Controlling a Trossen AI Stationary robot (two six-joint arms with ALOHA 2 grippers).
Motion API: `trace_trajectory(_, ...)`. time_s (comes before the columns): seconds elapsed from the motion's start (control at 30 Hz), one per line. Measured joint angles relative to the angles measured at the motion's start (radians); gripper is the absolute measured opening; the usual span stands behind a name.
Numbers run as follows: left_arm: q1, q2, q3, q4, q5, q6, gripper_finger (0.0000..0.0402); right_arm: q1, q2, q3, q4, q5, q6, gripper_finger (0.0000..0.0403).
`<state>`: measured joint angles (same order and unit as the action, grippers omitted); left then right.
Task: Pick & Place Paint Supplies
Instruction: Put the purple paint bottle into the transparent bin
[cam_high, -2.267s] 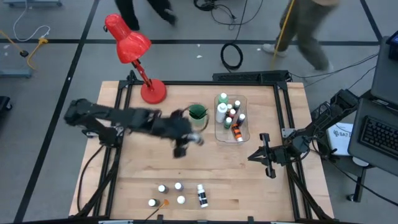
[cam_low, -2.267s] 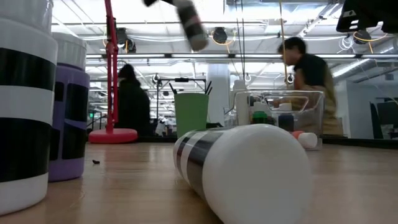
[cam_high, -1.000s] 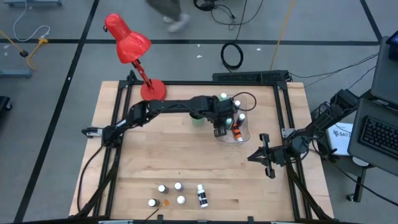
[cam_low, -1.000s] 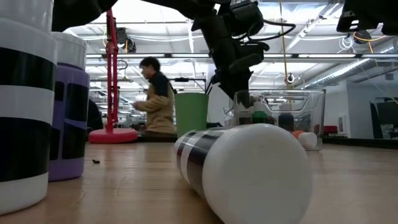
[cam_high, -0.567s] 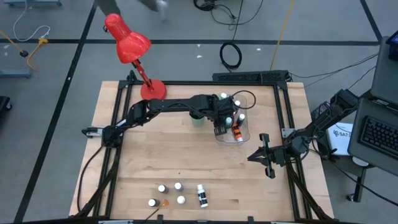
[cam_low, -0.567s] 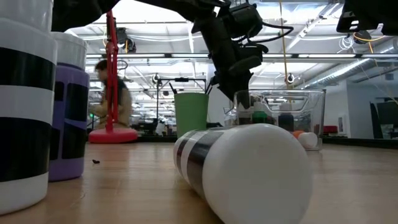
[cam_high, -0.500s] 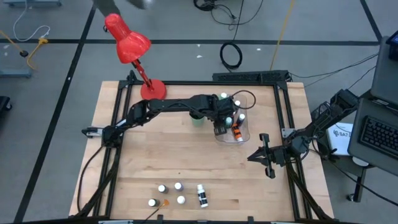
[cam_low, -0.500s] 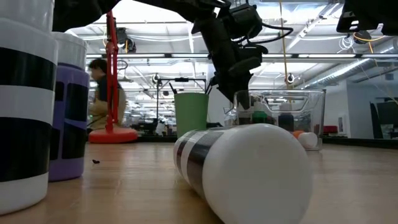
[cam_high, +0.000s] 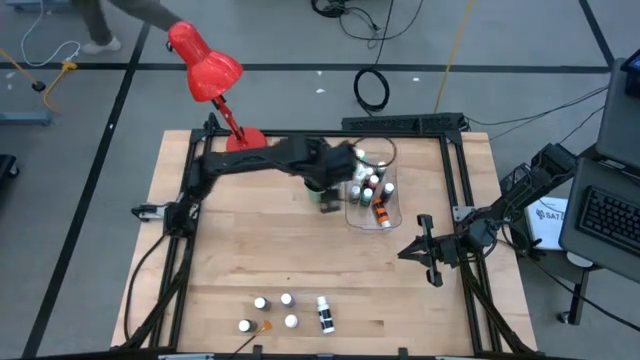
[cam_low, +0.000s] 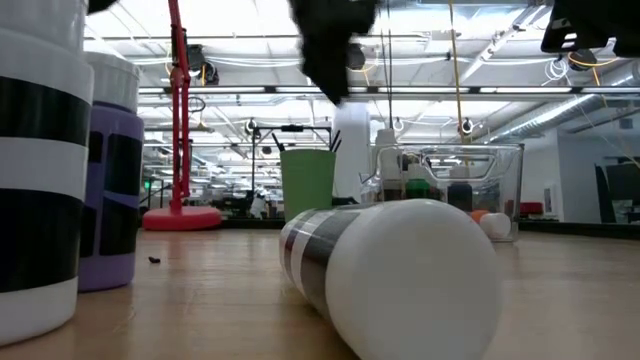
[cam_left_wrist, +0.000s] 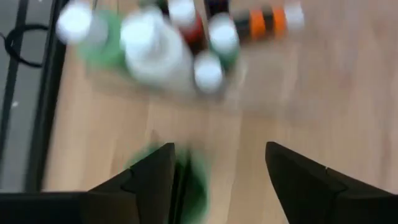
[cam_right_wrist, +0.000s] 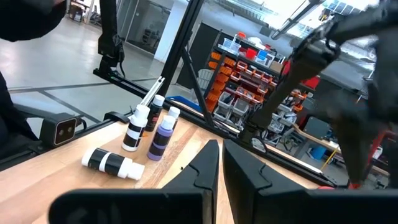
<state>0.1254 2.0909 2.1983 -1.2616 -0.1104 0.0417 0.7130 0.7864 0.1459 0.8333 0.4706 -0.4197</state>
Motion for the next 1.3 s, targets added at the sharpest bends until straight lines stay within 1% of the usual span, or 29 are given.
trace_trajectory(0.07, -0.013, -0.068, -0.018, -0.096, -0.028, -0.011, 0.0250, 0.000, 0.000, 0.000, 0.000, 0.000, 0.004, 0.0016)
trace_trajectory(0.1, -0.022, -0.110, -0.047, -0.099, -0.050, -0.032, 0.0245, 0.000, 0.000, 0.000, -0.002, 0.000, 0.004, 0.0016)
trace_trajectory(0.17, -0.042, -0.209, -0.148, -0.053, -0.092, -0.052, 0.0230, 0.000, 0.000, 0.000, -0.010, 0.000, 0.005, 0.0016)
trace_trajectory(0.27, -0.068, -0.403, -0.368, 0.086, -0.096, -0.047, 0.0191, 0.000, 0.000, 0.000, -0.012, 0.000, 0.015, 0.0016)
trace_trajectory(0.37, -0.078, -0.619, -0.655, 0.260, -0.091, -0.032, 0.0133, 0.000, 0.000, 0.000, -0.022, 0.000, 0.015, 0.0016)
trace_trajectory(0.47, -0.037, -0.821, -0.942, 0.487, -0.083, 0.001, 0.0069, -0.001, 0.000, 0.000, -0.030, 0.000, 0.012, 0.0016)
trace_trajectory(0.53, 0.016, -0.945, -1.107, 0.659, -0.023, 0.006, 0.0026, -0.005, 0.000, 0.000, -0.031, 0.000, 0.011, 0.0016)
trace_trajectory(0.6, 0.063, -1.041, -1.254, 0.861, 0.049, -0.010, 0.0008, -0.013, 0.000, 0.000, -0.030, -0.001, 0.011, 0.0016)
trace_trajectory(0.63, 0.080, -1.076, -1.321, 0.969, 0.061, -0.034, 0.0009, -0.018, 0.000, 0.000, -0.030, 0.000, 0.011, 0.0016)
trace_trajectory(0.67, 0.089, -1.101, -1.383, 1.059, 0.051, -0.059, 0.0011, -0.024, 0.000, 0.000, -0.030, 0.000, 0.010, 0.0016)
trace_trajectory(0.73, 0.092, -1.130, -1.489, 1.201, -0.040, -0.104, 0.0013, -0.040, 0.000, 0.000, -0.040, -0.001, 0.009, 0.0016)
trace_trajectory(0.8, 0.093, -1.131, -1.565, 1.262, -0.127, -0.112, 0.0009, -0.058, 0.000, 0.000, -0.046, 0.000, 0.027, 0.0016)
trace_trajectory(0.83, 0.093, -1.129, -1.592, 1.262, -0.142, -0.108, 0.0005, -0.069, 0.000, 0.000, -0.046, 0.000, 0.040, 0.0016)
trace_trajectory(0.9, 0.092, -1.127, -1.630, 1.278, -0.138, -0.094, 0.0003, -0.089, 0.000, 0.000, -0.057, 0.000, 0.070, 0.0016)
trace_trajectory(0.93, 0.088, -1.127, -1.652, 1.318, -0.123, -0.081, 0.0004, -0.101, 0.000, 0.000, -0.069, 0.000, 0.091, 0.0016)
trace_trajectory(1.07, 0.069, -1.128, -1.790, 1.604, -0.062, 0.024, 0.0002, -0.142, 0.001, 0.000, -0.100, 0.010, 0.180, 0.0016)
trace_trajectory(1.13, 0.071, -1.123, -1.859, 1.711, -0.033, 0.039, 0.0003, -0.164, 0.000, 0.000, -0.118, 0.051, 0.287, 0.0015)
trace_trajectory(1.17, 0.072, -1.122, -1.890, 1.735, -0.025, 0.039, 0.0004, -0.177, 0.001, 0.000, -0.139, 0.067, 0.329, 0.0013)
trace_trajectory(1.23, 0.072, -1.122, -1.946, 1.735, -0.022, 0.064, 0.0002, -0.206, 0.018, 0.000, -0.154, 0.083, 0.372, 0.0009)
trace_trajectory(1.3, 0.077, -1.131, -1.967, 1.728, -0.030, 0.120, 0.0002, -0.238, 0.057, 0.000, -0.135, 0.081, 0.392, 0.0005)
